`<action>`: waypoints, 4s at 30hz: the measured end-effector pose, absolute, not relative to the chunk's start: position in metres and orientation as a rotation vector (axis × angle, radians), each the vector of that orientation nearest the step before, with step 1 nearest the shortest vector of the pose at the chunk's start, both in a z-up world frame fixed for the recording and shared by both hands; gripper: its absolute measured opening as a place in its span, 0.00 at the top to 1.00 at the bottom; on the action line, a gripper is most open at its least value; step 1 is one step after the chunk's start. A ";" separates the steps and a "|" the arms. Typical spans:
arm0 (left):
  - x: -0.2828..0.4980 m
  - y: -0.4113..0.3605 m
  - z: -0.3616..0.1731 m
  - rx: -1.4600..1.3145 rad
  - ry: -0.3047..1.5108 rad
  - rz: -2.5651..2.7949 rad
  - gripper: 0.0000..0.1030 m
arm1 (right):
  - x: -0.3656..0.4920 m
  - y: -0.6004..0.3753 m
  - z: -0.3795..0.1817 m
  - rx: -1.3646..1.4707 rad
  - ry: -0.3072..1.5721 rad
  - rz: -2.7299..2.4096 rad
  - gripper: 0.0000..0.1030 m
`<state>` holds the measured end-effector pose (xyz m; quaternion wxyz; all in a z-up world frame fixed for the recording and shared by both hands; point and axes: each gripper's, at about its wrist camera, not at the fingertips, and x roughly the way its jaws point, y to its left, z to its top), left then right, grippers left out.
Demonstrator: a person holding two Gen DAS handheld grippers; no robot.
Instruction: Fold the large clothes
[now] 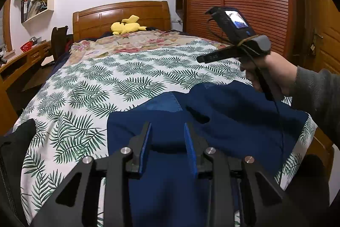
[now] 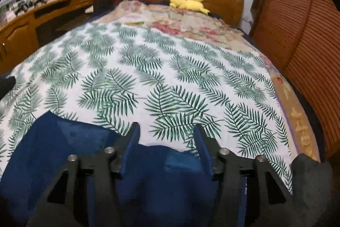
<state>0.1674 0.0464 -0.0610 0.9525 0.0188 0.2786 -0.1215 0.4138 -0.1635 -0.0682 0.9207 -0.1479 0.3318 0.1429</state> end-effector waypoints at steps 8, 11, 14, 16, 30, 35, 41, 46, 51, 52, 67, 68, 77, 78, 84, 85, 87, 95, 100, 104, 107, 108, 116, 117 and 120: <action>0.173 0.064 -0.063 0.004 0.578 -0.205 0.71 | 0.384 -0.133 -0.092 -0.274 0.773 0.512 0.48; 0.173 0.070 -0.065 -0.004 0.582 -0.190 0.71 | 0.376 -0.114 -0.106 -0.275 0.815 0.568 0.48; 0.175 0.074 -0.068 -0.011 0.591 -0.178 0.71 | 0.367 -0.098 -0.117 -0.282 0.842 0.624 0.48; 0.177 0.076 -0.070 -0.012 0.599 -0.170 0.71 | 0.363 -0.088 -0.126 -0.292 0.868 0.647 0.48; 0.181 0.084 -0.073 -0.020 0.611 -0.153 0.71 | 0.384 -0.071 -0.184 -0.375 1.038 0.609 0.82; 0.181 0.084 -0.074 -0.025 0.611 -0.153 0.71 | 0.384 -0.059 -0.159 -0.431 0.903 0.589 1.00; 0.182 0.086 -0.075 -0.031 0.612 -0.149 0.71 | 0.390 -0.038 -0.112 -0.388 0.728 0.576 1.00; 0.184 0.087 -0.076 -0.030 0.617 -0.149 0.71 | 0.400 -0.020 -0.095 -0.374 0.678 0.560 0.99; 0.185 0.084 -0.076 -0.035 0.617 -0.159 0.71 | 0.407 -0.043 -0.093 -0.329 0.727 0.560 0.42; 0.185 0.082 -0.076 -0.035 0.616 -0.165 0.71 | 0.407 -0.051 -0.091 -0.327 0.722 0.551 0.36; 0.187 0.047 -0.080 -0.016 0.638 -0.245 0.71 | 0.436 -0.269 -0.117 -0.285 0.898 0.208 0.36; 0.188 0.045 -0.081 -0.014 0.640 -0.248 0.71 | 0.437 -0.279 -0.122 -0.271 0.911 0.194 0.36; 0.191 0.031 -0.086 0.003 0.654 -0.265 0.71 | 0.444 -0.330 -0.150 -0.136 1.012 0.172 0.65; 0.192 0.030 -0.086 0.005 0.656 -0.267 0.71 | 0.443 -0.331 -0.150 -0.112 1.019 0.209 0.75; 0.194 0.028 -0.088 0.015 0.661 -0.270 0.71 | 0.430 -0.323 -0.128 -0.179 0.885 0.219 0.99; 0.194 0.028 -0.088 0.018 0.662 -0.269 0.71 | 0.428 -0.327 -0.121 -0.179 0.843 0.174 0.99; 0.194 0.028 -0.088 0.016 0.663 -0.269 0.71 | 0.432 -0.337 -0.113 -0.202 0.814 0.015 0.99; 0.192 0.030 -0.087 0.011 0.655 -0.274 0.71 | 0.426 -0.346 -0.105 -0.163 0.847 0.009 0.88; 0.189 0.030 -0.085 0.013 0.646 -0.282 0.71 | 0.395 -0.335 -0.096 -0.167 0.820 0.084 0.44; 0.187 0.029 -0.084 0.013 0.641 -0.289 0.71 | 0.356 -0.321 -0.096 -0.206 0.815 0.172 0.44; 0.186 0.027 -0.083 0.018 0.641 -0.291 0.71 | 0.328 -0.314 -0.100 -0.210 0.814 0.227 0.44; 0.186 0.026 -0.083 0.020 0.641 -0.292 0.71 | 0.318 -0.312 -0.100 -0.210 0.812 0.245 0.44; 0.179 0.023 -0.084 0.022 0.642 -0.298 0.71 | 0.252 -0.311 -0.118 -0.256 0.826 0.307 0.44; 0.178 0.022 -0.084 0.024 0.642 -0.300 0.71 | 0.246 -0.312 -0.120 -0.263 0.824 0.305 0.44; 0.174 0.017 -0.086 0.031 0.645 -0.308 0.71 | 0.228 -0.316 -0.125 -0.273 0.821 0.303 0.44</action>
